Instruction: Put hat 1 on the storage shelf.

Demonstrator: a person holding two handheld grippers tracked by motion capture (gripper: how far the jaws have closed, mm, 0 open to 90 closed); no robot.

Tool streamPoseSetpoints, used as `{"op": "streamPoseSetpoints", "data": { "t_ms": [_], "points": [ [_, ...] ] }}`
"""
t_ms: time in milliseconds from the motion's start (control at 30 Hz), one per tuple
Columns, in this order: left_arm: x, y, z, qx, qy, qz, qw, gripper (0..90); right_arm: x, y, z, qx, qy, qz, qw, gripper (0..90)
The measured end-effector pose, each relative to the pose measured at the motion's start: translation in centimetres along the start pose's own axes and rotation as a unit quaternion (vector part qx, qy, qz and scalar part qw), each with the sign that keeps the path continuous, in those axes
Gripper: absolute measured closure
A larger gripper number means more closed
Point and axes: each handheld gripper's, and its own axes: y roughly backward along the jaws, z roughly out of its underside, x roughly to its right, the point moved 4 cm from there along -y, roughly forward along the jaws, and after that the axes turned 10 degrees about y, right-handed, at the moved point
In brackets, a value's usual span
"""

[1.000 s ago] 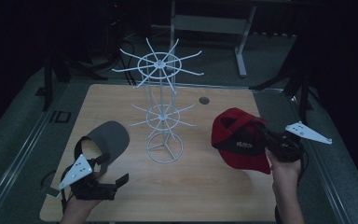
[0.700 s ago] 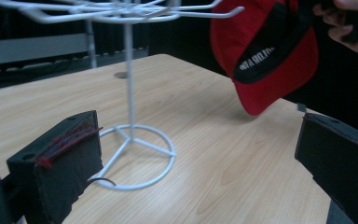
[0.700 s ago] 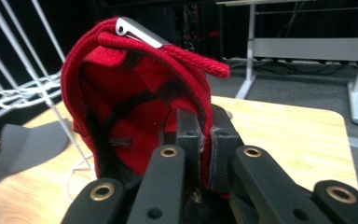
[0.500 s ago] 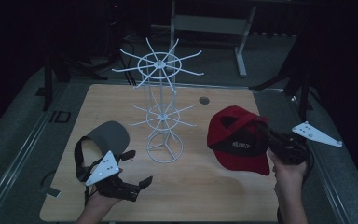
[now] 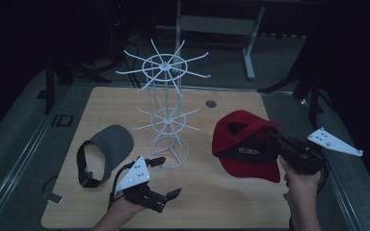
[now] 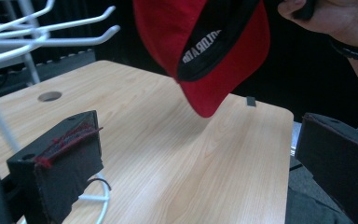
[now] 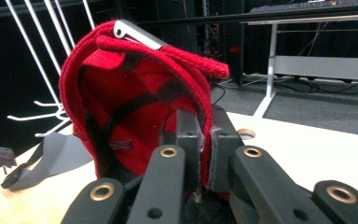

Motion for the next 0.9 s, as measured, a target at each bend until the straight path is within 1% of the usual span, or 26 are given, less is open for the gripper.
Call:
{"op": "streamPoseSetpoints", "data": {
  "t_ms": [67,100,133,267,333,433,500,567,600,667,767,900],
  "points": [
    [0.4,-0.6,-0.4,-0.002,-0.001,0.001,1.0,1.1,-0.1,0.2,0.0,0.001,0.001,-0.001,1.0,85.6],
    [0.6,-0.9,-0.5,-0.002,-0.001,0.009,1.0,1.1,-0.2,0.3,0.0,0.002,-0.001,-0.003,1.0,85.6],
    [0.9,-1.2,-0.7,-0.004,-0.004,0.008,0.9999,1.1,-0.2,0.3,0.0,0.003,-0.003,-0.005,1.0,85.7],
    [1.7,-2.1,-1.7,-0.004,-0.022,0.023,0.9995,1.1,-0.4,0.5,0.2,0.003,-0.003,-0.009,1.0,85.6],
    [2.1,-2.5,-2.3,-0.003,-0.025,0.031,0.9992,1.1,-0.5,0.6,0.2,0.003,0.0,-0.012,0.9999,85.6],
    [2.5,-3.1,-3.3,-0.004,-0.035,0.037,0.9987,1.1,-0.6,0.7,0.2,0.004,0.0,-0.014,0.9999,85.6],
    [2.7,-3.4,-4.0,0.001,-0.038,0.036,0.9986,1.1,-0.8,0.8,0.1,0.006,0.0,-0.018,0.9998,85.6],
    [2.7,-3.6,-4.7,0.01,-0.041,0.026,0.9988,1.1,-1.0,0.9,0.0,0.007,0.003,-0.019,0.9998,85.6],
    [2.7,-3.7,-5.1,0.013,-0.043,0.026,0.9987,1.1,-1.1,0.9,0.0,0.007,0.002,-0.022,0.9997,85.7],
    [2.5,-3.9,-5.9,0.018,-0.045,0.014,0.9987,1.1,-1.2,1.0,-0.1,0.007,0.004,-0.023,0.9997,85.6],
    [2.0,-4.3,-6.9,0.022,-0.05,0.002,0.9985,1.1,-1.5,1.1,-0.2,0.01,0.006,-0.026,0.9996,85.6],
    [1.8,-4.9,-7.8,0.021,-0.048,0.0,0.9986,1.1,-1.9,1.1,-0.6,0.014,0.007,-0.032,0.9994,85.6]
  ]
}}
